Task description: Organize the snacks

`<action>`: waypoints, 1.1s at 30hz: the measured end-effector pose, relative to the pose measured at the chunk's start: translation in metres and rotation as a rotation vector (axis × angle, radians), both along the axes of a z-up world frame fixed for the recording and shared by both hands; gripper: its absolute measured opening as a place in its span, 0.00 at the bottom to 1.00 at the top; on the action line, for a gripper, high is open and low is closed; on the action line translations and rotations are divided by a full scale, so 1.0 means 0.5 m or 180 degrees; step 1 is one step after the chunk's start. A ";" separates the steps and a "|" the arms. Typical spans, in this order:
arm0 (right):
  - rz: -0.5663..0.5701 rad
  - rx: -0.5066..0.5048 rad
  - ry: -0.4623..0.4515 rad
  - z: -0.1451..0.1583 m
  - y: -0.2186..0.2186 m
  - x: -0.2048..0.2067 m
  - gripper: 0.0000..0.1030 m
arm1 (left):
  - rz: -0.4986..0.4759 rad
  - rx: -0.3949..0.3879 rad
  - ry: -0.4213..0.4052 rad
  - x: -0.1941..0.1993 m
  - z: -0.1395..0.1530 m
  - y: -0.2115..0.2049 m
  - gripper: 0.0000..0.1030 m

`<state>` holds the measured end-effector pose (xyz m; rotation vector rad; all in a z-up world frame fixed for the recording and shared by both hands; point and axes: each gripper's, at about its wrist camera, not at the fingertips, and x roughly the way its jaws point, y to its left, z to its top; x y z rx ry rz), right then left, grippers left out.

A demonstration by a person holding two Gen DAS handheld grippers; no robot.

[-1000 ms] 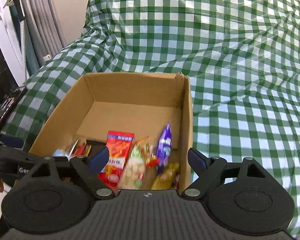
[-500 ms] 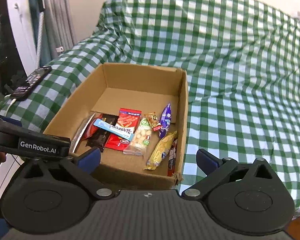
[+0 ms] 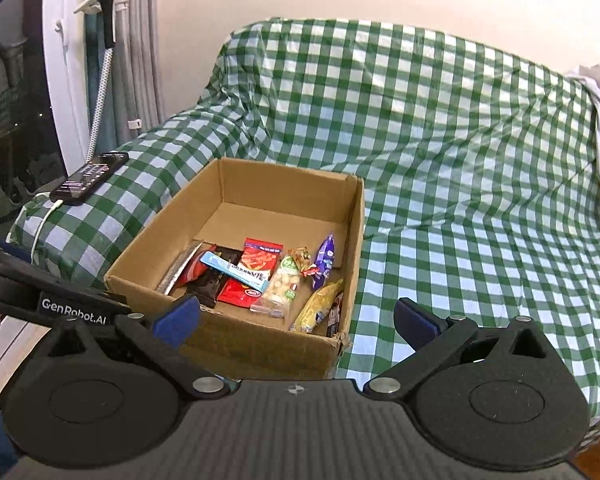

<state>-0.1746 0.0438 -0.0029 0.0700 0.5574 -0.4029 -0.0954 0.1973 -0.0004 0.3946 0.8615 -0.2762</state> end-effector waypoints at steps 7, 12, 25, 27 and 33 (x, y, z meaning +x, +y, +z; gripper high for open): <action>0.0043 -0.0087 -0.0084 0.008 0.014 -0.018 0.99 | -0.0075 0.0029 -0.0046 -0.021 0.013 0.003 1.00; 0.0031 -0.0100 -0.0117 0.009 0.014 -0.024 0.99 | -0.0092 -0.0013 -0.0071 -0.026 0.018 0.007 1.00; 0.0018 -0.0101 -0.0118 0.008 0.018 -0.024 0.99 | -0.0123 -0.0009 -0.0107 -0.029 0.018 0.007 1.00; 0.0019 -0.0103 -0.0118 0.008 0.017 -0.025 0.99 | -0.0125 -0.0011 -0.0105 -0.029 0.018 0.007 1.00; 0.0014 -0.0105 -0.0118 0.009 0.018 -0.023 0.99 | -0.0126 0.0001 -0.0126 -0.030 0.021 0.007 1.00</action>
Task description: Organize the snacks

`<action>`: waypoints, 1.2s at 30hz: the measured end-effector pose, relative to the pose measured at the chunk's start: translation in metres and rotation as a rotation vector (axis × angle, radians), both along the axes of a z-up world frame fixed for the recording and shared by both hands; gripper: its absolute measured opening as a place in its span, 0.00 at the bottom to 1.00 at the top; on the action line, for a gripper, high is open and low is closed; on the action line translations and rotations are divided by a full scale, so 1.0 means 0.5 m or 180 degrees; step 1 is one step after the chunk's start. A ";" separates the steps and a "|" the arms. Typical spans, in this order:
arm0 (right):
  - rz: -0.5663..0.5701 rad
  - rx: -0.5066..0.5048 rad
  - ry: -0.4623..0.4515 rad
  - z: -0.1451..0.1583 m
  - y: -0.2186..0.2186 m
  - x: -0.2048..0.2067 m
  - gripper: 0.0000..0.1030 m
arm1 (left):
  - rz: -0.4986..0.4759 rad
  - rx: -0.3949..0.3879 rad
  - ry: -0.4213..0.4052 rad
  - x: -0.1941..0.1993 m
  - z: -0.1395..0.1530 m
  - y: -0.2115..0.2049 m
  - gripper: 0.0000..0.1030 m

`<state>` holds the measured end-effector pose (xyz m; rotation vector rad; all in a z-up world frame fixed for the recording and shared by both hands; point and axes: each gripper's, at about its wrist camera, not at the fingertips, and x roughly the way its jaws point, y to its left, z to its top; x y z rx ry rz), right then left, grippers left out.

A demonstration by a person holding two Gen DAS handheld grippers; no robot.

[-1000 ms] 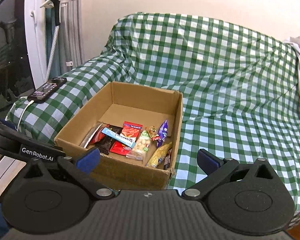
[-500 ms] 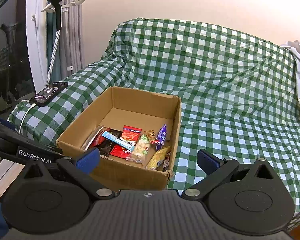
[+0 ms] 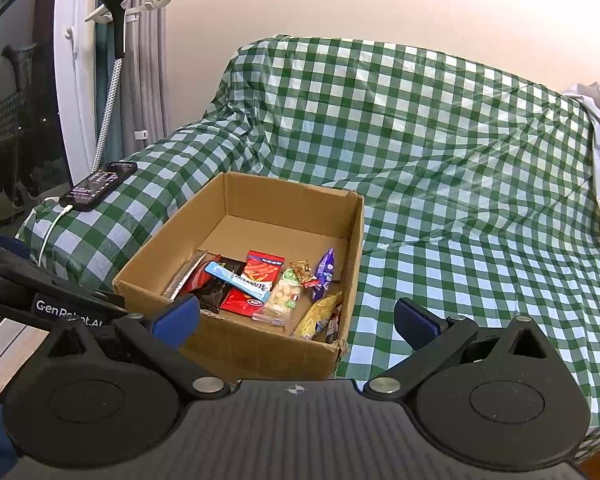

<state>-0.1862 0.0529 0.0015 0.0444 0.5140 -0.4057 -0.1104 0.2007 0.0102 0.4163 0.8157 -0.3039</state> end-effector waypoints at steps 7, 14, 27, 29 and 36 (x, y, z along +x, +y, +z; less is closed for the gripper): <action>-0.0002 -0.0001 0.0000 0.000 0.001 0.000 0.99 | 0.0001 0.0001 -0.0001 -0.001 0.001 0.001 1.00; -0.0002 -0.0005 -0.0002 0.000 0.002 0.000 0.99 | -0.0005 0.0000 -0.0003 -0.001 0.001 0.002 1.00; 0.0019 -0.0028 -0.0064 0.008 -0.001 -0.007 0.99 | -0.0011 -0.0005 -0.0021 -0.002 0.004 0.003 1.00; 0.0044 0.0028 -0.0094 0.008 -0.004 -0.009 0.99 | -0.0013 -0.0003 -0.0016 -0.002 0.003 0.003 1.00; -0.0019 0.0098 -0.0025 0.003 -0.010 -0.004 0.99 | -0.0014 0.0001 -0.0016 -0.005 0.003 0.000 1.00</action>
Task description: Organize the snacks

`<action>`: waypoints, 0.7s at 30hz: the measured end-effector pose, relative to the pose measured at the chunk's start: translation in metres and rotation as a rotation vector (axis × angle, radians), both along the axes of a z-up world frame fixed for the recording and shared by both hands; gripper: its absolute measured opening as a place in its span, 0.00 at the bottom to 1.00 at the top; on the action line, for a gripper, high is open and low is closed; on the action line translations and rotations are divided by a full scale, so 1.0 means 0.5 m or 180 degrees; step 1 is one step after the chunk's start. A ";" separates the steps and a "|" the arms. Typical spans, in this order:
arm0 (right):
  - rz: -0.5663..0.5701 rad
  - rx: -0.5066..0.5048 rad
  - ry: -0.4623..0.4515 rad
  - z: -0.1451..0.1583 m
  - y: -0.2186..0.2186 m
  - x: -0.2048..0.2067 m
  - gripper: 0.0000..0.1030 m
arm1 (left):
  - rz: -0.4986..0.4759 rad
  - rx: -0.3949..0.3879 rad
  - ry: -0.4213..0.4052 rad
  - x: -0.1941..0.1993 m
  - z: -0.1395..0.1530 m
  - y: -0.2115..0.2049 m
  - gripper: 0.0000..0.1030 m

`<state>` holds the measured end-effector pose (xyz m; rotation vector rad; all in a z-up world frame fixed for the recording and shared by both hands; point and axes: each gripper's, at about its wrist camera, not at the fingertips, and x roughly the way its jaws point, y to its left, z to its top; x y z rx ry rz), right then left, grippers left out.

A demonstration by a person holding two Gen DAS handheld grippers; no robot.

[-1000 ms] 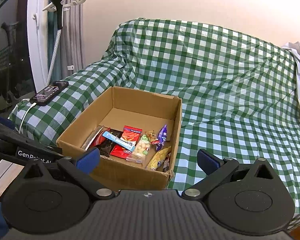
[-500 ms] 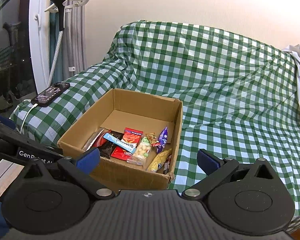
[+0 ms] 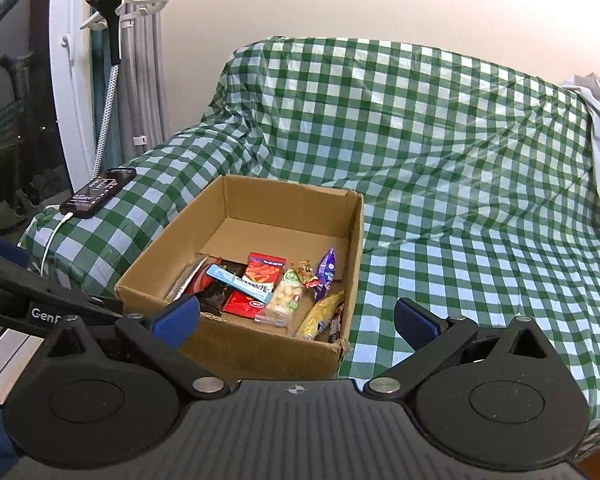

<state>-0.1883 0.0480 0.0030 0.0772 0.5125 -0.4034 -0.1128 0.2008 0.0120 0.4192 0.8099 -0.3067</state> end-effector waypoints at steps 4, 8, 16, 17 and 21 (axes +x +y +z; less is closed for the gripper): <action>-0.0009 0.0014 0.0011 -0.004 0.000 0.001 0.99 | 0.0000 0.0002 -0.0001 0.000 0.000 0.000 1.00; -0.0013 0.0014 0.0010 -0.004 0.000 0.001 0.99 | 0.0001 0.0000 -0.0002 0.000 0.000 0.000 1.00; -0.0017 0.0015 0.0013 -0.004 0.001 0.003 0.99 | -0.0003 0.0004 0.0001 0.000 0.000 0.000 1.00; -0.0016 0.0018 0.0012 -0.004 0.002 0.003 0.99 | -0.0001 0.0004 0.0001 0.000 0.000 0.000 1.00; -0.0013 0.0022 0.0015 -0.007 0.001 0.003 0.99 | 0.0001 0.0007 0.0001 0.001 -0.004 0.003 1.00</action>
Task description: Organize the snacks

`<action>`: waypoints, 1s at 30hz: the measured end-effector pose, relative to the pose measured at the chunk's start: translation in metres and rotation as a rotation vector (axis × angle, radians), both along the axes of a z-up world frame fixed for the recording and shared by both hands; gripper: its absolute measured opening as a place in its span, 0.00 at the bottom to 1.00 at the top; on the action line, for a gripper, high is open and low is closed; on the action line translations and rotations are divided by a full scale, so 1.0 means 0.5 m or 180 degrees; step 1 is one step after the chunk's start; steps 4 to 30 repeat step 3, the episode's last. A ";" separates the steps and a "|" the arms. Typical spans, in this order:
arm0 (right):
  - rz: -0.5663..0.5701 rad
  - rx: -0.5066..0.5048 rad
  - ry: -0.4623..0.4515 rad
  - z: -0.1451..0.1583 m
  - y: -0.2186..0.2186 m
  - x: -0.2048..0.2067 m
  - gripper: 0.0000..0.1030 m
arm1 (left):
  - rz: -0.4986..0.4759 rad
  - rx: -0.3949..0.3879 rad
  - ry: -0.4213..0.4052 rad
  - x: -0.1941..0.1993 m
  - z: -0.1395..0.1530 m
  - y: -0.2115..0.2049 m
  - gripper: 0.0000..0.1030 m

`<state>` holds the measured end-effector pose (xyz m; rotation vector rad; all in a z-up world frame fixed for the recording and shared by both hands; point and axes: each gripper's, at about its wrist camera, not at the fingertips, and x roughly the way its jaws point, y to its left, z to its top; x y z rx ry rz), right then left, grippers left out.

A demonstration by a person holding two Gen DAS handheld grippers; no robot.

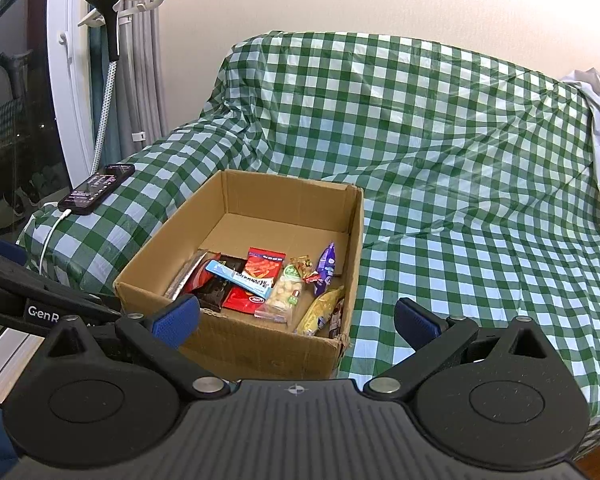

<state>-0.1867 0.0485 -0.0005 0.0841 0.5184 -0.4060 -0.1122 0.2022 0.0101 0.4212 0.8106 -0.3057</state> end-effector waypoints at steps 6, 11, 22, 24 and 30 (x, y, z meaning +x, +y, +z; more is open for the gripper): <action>0.0002 0.0003 0.0002 -0.001 0.000 0.001 0.99 | 0.0001 -0.0028 0.0033 0.005 -0.004 0.005 1.00; 0.0002 0.0003 0.0002 -0.001 0.000 0.001 0.99 | 0.0001 -0.0028 0.0033 0.005 -0.004 0.005 1.00; 0.0002 0.0003 0.0002 -0.001 0.000 0.001 0.99 | 0.0001 -0.0028 0.0033 0.005 -0.004 0.005 1.00; 0.0002 0.0003 0.0002 -0.001 0.000 0.001 0.99 | 0.0001 -0.0028 0.0033 0.005 -0.004 0.005 1.00; 0.0002 0.0003 0.0002 -0.001 0.000 0.001 0.99 | 0.0001 -0.0028 0.0033 0.005 -0.004 0.005 1.00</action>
